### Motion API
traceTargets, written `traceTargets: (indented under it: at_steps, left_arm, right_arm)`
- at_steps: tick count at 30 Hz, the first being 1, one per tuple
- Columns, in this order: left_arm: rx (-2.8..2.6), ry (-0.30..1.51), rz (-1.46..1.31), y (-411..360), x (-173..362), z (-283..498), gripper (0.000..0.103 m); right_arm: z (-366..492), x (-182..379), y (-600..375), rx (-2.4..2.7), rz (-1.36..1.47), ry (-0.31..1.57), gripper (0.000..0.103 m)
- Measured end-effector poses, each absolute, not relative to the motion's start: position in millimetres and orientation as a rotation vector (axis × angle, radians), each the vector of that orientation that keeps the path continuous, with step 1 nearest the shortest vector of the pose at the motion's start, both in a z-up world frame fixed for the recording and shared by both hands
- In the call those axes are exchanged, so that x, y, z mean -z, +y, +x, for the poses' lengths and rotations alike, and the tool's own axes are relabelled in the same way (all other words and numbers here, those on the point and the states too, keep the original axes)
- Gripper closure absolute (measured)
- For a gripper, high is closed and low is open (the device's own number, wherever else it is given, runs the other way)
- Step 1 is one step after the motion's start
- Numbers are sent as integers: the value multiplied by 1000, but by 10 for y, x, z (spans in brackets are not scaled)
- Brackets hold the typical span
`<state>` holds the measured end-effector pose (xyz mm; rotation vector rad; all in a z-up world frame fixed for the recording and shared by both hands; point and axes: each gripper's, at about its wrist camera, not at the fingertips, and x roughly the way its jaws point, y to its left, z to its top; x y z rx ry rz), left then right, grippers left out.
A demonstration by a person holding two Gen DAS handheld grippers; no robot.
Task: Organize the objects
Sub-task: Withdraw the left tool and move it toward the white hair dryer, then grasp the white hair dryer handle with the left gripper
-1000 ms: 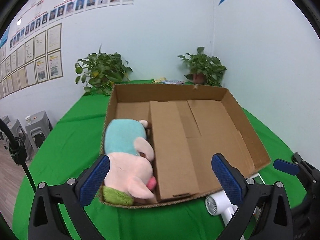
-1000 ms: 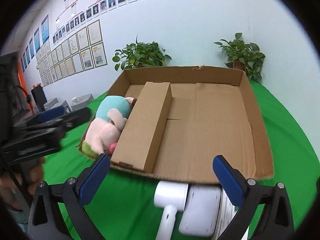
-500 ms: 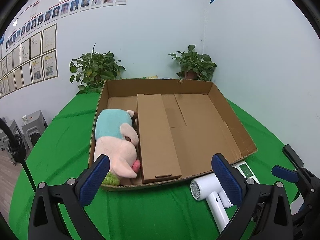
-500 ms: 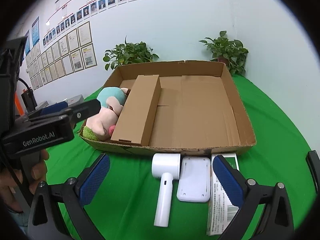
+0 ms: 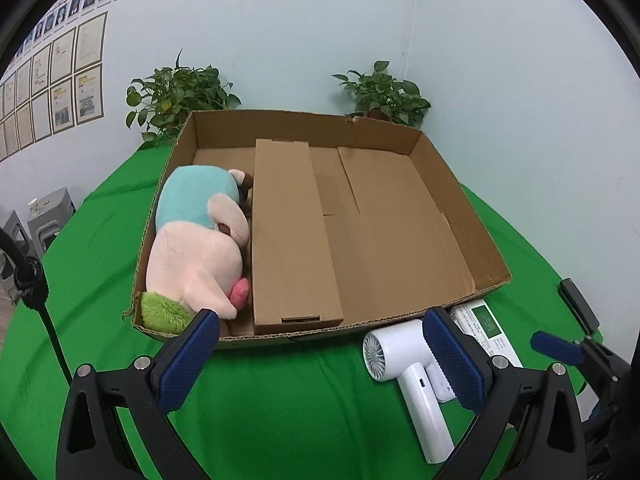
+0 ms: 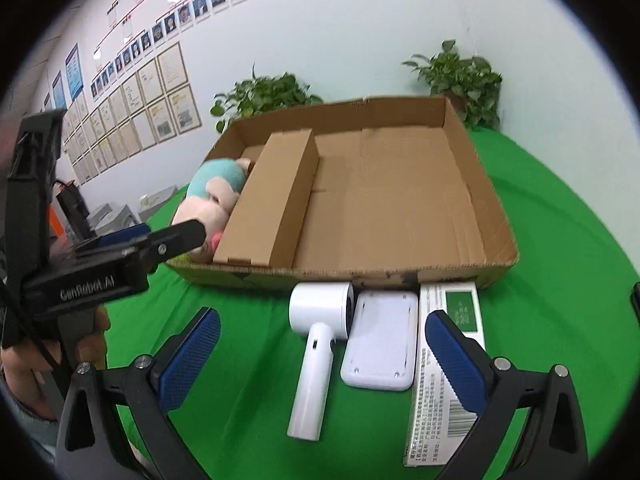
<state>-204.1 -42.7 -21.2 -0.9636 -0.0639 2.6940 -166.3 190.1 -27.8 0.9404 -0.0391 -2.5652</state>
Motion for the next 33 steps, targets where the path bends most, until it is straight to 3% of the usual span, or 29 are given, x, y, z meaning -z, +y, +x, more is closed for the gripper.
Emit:
traceTargets:
  at_steps: [1,2,3,4,5,6,8,9,11,12,15,27,29,33]
  left_arm:
    - [-2683,-63,-974,-415,238,-2053,3]
    - [-2667,-62,-987,-400,269,-2067,7]
    - [-2651,-61,-1005,-384,299,-2087,16]
    - [-2631,-61,-1022,-369,331,-2106,25]
    - [-2611,-61,-1037,-352,353,-2125,42]
    - [-2580,-62,-1062,-335,393,-2145,55]
    - [-2503,-76,-1103,-299,471,-2178,65]
    - [-2468,-91,-1120,-283,516,-2192,65]
    - [-2445,-126,-1140,-272,593,-2204,56]
    - [-2434,-143,-1152,-269,624,-2210,42]
    - [-2386,-215,-1185,-262,726,-2224,22]
    - [-2008,-424,-1381,-53,1279,-2459,20]
    - [-1979,-444,-1396,-14,1356,-2470,22]
    - [-1911,-488,-1424,39,1480,-2482,28]
  right_arm:
    - [-1663,308,1907,2554,945,-42,13]
    - [-1664,349,1911,2537,957,-48,29]
    - [-1665,402,1905,2526,977,-46,39]
    - [-1666,447,1901,2522,994,-38,56]
    - [-1675,512,1878,2508,1028,-15,70]
    - [-1676,558,1854,2489,1050,2,72]
    - [-1654,653,1790,2443,1076,32,70]
    - [-1641,680,1769,2430,1080,38,63]
    - [-1611,737,1737,2400,1086,26,8]
    - [-1596,761,1722,2389,1080,18,4]
    - [-1571,830,1653,2365,1081,63,2]
    - [-1605,1027,1637,2313,1178,70,4]
    - [-1606,1032,1632,2309,1192,79,20]
    - [-1592,1082,1599,2314,1234,138,39]
